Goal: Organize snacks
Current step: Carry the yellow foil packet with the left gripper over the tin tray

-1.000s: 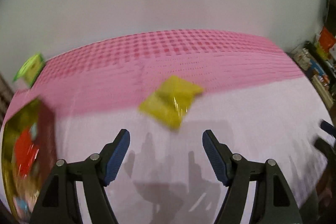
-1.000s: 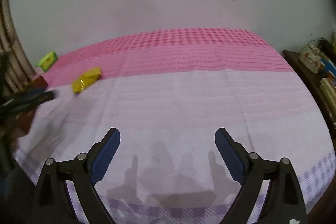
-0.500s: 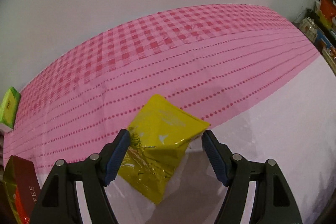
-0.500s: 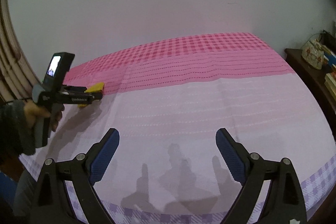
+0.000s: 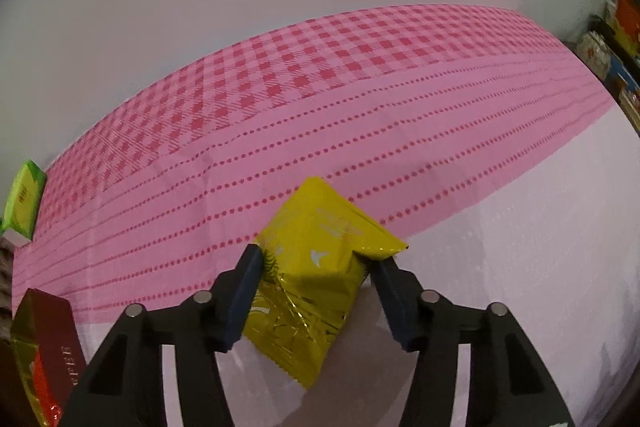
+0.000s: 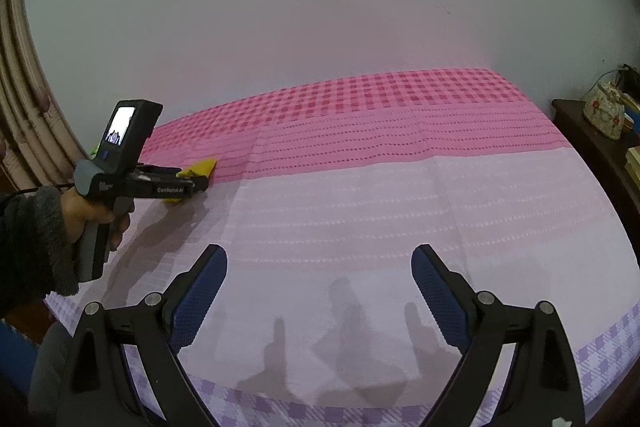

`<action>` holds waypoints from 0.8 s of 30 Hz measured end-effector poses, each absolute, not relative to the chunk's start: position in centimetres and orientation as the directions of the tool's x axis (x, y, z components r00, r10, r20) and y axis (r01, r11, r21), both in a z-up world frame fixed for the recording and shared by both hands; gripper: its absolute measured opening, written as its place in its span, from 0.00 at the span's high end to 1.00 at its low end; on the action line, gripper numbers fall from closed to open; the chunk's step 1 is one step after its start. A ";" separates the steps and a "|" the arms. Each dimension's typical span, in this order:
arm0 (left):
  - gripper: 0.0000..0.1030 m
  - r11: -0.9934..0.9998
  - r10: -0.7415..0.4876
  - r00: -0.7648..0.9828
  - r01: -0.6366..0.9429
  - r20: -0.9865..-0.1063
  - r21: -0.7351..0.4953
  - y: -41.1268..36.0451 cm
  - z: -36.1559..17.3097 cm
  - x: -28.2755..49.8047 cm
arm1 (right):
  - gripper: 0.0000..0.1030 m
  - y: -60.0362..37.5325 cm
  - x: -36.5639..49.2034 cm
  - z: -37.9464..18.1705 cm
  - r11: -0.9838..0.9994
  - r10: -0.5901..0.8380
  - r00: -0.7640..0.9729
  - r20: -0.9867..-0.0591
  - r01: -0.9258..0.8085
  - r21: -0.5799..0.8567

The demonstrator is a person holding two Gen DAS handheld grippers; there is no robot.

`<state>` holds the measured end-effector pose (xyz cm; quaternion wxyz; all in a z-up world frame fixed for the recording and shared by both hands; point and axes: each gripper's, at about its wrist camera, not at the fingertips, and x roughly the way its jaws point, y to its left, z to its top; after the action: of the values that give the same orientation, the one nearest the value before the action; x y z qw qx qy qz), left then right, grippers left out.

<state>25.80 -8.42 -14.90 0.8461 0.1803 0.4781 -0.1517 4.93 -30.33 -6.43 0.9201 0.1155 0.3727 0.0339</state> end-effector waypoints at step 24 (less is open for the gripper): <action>0.49 0.996 0.029 0.693 0.036 -0.720 0.076 16.7 -0.3 13.5 | 0.10 -25.0 4.3 -6.1 0.979 0.197 0.708 -0.678 -0.107 0.172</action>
<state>13.48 16.68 -0.26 0.9192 0.0419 0.3916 -0.0018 4.34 -25.00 -6.09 0.9221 0.0599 0.3732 0.0825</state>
